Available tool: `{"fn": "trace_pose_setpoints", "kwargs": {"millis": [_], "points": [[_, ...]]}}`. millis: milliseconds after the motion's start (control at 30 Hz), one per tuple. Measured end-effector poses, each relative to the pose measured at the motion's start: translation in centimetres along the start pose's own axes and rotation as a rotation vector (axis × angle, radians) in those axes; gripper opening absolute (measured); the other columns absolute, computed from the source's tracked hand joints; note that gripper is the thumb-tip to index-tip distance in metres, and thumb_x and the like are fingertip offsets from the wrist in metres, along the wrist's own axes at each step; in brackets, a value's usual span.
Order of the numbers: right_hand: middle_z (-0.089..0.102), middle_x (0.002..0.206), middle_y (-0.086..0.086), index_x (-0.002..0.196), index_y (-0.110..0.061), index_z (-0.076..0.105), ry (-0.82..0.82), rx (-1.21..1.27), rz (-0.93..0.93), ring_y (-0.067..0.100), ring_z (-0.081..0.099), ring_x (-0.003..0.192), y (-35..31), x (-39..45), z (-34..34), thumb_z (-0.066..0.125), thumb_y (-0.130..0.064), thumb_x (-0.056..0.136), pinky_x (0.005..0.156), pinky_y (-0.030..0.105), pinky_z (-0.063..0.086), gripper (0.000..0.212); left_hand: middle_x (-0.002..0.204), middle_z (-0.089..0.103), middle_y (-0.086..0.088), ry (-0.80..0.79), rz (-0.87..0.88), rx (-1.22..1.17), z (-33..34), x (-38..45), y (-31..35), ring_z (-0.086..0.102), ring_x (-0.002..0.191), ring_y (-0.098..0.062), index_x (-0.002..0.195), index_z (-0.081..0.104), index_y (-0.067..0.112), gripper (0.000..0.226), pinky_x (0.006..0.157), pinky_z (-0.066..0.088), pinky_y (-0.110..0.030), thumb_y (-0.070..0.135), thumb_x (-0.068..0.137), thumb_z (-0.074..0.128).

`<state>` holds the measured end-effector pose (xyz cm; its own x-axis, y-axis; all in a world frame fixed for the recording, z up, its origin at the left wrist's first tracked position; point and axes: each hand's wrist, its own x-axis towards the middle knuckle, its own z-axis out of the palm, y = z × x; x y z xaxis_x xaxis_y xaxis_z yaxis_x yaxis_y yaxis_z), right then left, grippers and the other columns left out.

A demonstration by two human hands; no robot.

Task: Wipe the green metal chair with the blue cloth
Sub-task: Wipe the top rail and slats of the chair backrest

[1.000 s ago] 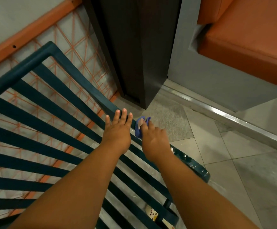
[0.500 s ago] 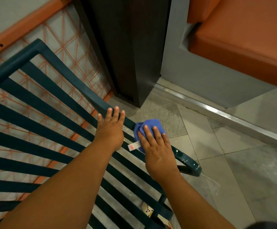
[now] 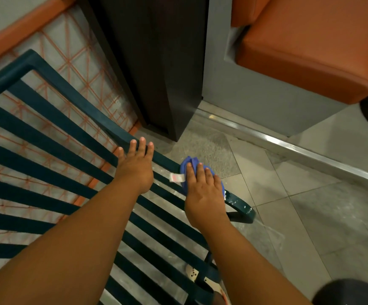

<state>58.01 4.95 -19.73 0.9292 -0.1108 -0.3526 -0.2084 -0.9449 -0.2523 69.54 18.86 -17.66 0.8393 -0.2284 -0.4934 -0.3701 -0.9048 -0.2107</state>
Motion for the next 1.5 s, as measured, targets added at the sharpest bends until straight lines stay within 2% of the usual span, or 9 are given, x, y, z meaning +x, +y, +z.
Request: {"fn": "trace_pose_setpoints", "kwargs": {"millis": [133,300,433,533,800,967,1100,1367,1500], "points": [[0.002,0.159,0.015,0.151,-0.016,0.002,0.004,0.071,0.105,0.039,0.017,0.141,-1.0,1.7,-0.2,0.051,-0.026,0.089,0.114,0.053,0.018,0.08,0.156,-0.025,-0.009,0.006,-0.017,0.012,0.1,0.2,0.3,-0.018,0.144,-0.031,0.148,-0.02,0.018,0.095,0.116,-0.002,-0.054,0.011,0.088,0.054],[-0.004,0.16,0.004,0.15,-0.03,-0.012,0.109,-0.016,-0.111,0.034,0.009,0.143,2.2,-1.6,1.6,0.038,-0.03,0.096,0.115,0.051,0.007,0.074,0.155,-0.026,-0.01,-0.022,-0.019,-0.021,0.0,-0.1,0.6,-0.019,0.144,-0.031,0.148,-0.02,0.017,0.085,0.116,-0.004,-0.056,0.023,0.094,0.046],[0.051,0.125,0.009,0.137,-0.023,0.032,0.162,0.018,0.148,0.028,0.049,0.108,2.9,-1.5,1.2,0.027,-0.05,0.096,0.096,0.043,0.034,0.049,0.155,-0.025,-0.01,-0.048,-0.027,-0.15,-0.1,-0.5,1.6,-0.02,0.144,-0.03,0.149,-0.016,0.017,0.075,0.115,-0.005,-0.057,0.055,0.097,0.021],[0.061,0.104,0.008,0.111,-0.021,0.05,0.093,0.087,0.269,0.028,0.055,0.093,1.6,1.0,0.0,0.018,-0.056,0.095,0.085,0.042,0.036,0.049,0.156,-0.025,-0.01,-0.026,-0.068,-0.199,0.5,-0.7,3.2,-0.021,0.144,-0.029,0.149,-0.016,0.018,0.077,0.115,-0.005,-0.057,0.06,0.095,0.018],[0.044,0.142,0.005,0.149,-0.034,0.017,0.255,-0.058,-0.062,0.028,0.05,0.11,4.7,-2.5,2.9,0.035,-0.044,0.099,0.092,0.043,0.039,0.054,0.155,-0.024,-0.012,0.075,-0.123,-0.187,1.7,-0.9,4.4,-0.02,0.144,-0.031,0.148,-0.018,0.014,0.078,0.112,-0.01,-0.056,0.059,0.095,0.017],[0.061,0.093,0.004,0.107,-0.021,0.054,0.02,0.137,0.186,0.025,0.059,0.091,3.0,1.4,-0.7,0.017,-0.054,0.098,0.089,0.042,0.042,0.05,0.156,-0.019,-0.015,0.067,-0.14,-0.138,1.1,-0.7,4.7,-0.016,0.145,-0.031,0.149,-0.014,0.01,0.079,0.113,-0.009,-0.056,0.058,0.095,0.019],[0.063,0.088,0.011,0.107,-0.016,0.057,-0.302,0.265,0.142,0.027,0.063,0.086,0.5,5.5,-3.1,0.042,-0.03,0.098,0.083,0.04,0.051,0.022,0.157,-0.014,-0.018,0.051,-0.172,-0.059,0.6,-0.4,5.2,-0.01,0.146,-0.032,0.149,-0.01,0.007,0.079,0.113,-0.007,-0.056,0.055,0.096,0.023],[0.065,0.074,0.008,0.076,-0.012,0.061,-0.676,0.829,0.309,0.02,0.06,0.075,3.4,6.9,-5.1,0.036,-0.045,0.099,0.073,0.035,0.041,0.048,0.157,-0.012,-0.02,0.027,-0.169,-0.022,0.3,-0.4,5.3,-0.008,0.146,-0.034,0.149,-0.009,0.005,0.082,0.114,-0.008,-0.056,0.058,0.095,0.023],[0.063,0.098,0.011,0.094,-0.009,0.064,-0.495,0.614,0.201,0.026,0.057,0.097,2.3,7.6,-3.9,0.028,-0.047,0.1,0.09,0.039,0.038,0.053,0.157,-0.013,-0.021,0.01,-0.189,-0.005,0.0,-0.1,5.6,-0.008,0.145,-0.035,0.149,-0.009,0.005,0.081,0.115,-0.007,-0.056,0.056,0.096,0.025]]}}
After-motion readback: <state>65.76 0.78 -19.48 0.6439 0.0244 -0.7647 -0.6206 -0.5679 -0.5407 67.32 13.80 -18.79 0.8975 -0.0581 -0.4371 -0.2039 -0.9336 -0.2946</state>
